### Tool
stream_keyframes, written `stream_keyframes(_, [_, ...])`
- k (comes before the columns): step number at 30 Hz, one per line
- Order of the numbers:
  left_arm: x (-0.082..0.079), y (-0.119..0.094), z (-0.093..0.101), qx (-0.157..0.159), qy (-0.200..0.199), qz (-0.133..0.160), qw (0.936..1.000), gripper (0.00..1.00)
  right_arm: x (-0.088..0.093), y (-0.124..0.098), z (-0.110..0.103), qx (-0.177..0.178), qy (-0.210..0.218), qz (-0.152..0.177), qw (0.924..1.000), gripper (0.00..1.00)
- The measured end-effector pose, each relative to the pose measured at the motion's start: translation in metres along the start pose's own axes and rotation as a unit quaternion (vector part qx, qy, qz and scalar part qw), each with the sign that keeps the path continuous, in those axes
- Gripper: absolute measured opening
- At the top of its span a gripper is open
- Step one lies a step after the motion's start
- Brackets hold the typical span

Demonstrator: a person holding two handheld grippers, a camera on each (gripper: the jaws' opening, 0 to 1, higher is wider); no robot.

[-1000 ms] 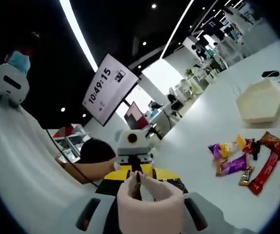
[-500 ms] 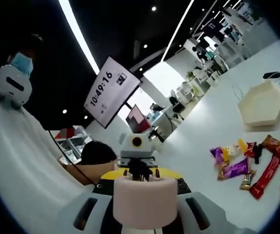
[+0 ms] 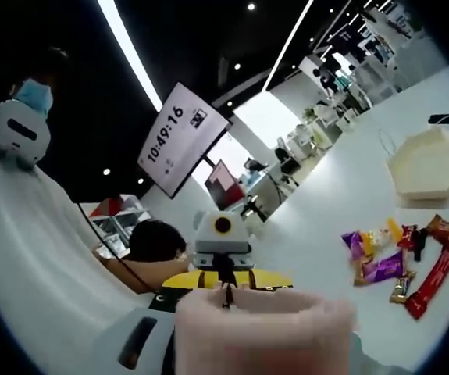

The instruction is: Place the target food into the container with the food tongs after gripping and lifting it, then release it inside without dropping or visibly crushing the food.

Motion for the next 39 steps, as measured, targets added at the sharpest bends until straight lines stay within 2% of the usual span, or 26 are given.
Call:
stream_keyframes(7, [-0.002,0.0,0.001,0.003,-0.007,0.001,1.0,0.04,0.002,-0.001,-0.001,0.0,-0.001,-0.005,1.0,0.22])
stream_keyframes(11, [0.001,-0.001,0.005,0.01,-0.01,-0.011,0.9998,0.04,0.005,-0.001,-0.001,-0.001,0.004,-0.013,0.9999,0.2])
stream_keyframes(15, [0.006,-0.003,0.008,0.016,0.005,-0.027,0.9995,0.03,0.009,0.001,-0.001,-0.001,0.0,-0.023,0.9997,0.18])
stream_keyframes(21, [-0.001,-0.008,0.006,0.015,0.002,-0.012,0.9998,0.03,0.006,0.002,-0.003,-0.005,0.003,-0.019,0.9998,0.17])
stream_keyframes(23, [-0.001,-0.008,0.006,0.013,0.009,-0.014,0.9998,0.03,0.006,0.003,-0.003,-0.005,0.003,-0.021,0.9998,0.16])
stream_keyframes(30, [0.0,-0.005,0.006,0.018,-0.005,-0.013,0.9997,0.03,0.005,0.002,-0.003,-0.006,0.01,-0.02,0.9997,0.16])
stream_keyframes(31, [-0.003,-0.005,0.005,0.016,-0.003,-0.003,0.9999,0.03,0.004,0.001,-0.003,-0.005,0.011,-0.017,0.9998,0.18])
stream_keyframes(32, [-0.013,-0.006,0.004,0.017,-0.024,0.037,0.9989,0.03,-0.003,0.001,-0.003,-0.008,0.023,0.001,0.9997,0.2])
stream_keyframes(33, [-0.015,-0.007,0.002,0.014,-0.029,0.048,0.9983,0.02,-0.003,0.001,-0.003,-0.008,0.036,-0.002,0.9993,0.21])
stream_keyframes(35, [-0.014,-0.008,0.0,0.012,-0.023,0.046,0.9986,0.02,0.001,0.002,-0.001,-0.002,0.02,-0.011,0.9997,0.2])
stream_keyframes(39, [-0.012,-0.008,0.001,0.013,-0.025,0.042,0.9987,0.02,0.005,0.002,0.001,0.0,0.026,-0.018,0.9995,0.2])
Point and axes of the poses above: the point that each gripper's makers call its tool centre point, and the gripper's own axes: y roughly forward along the fingers, z roughly to its right, x roughly out of its underside, the point moved 1 cm from there along -y, roughly backward along the fingers, and after that the axes turned 15 degrees about y, right-handed, at the moved point
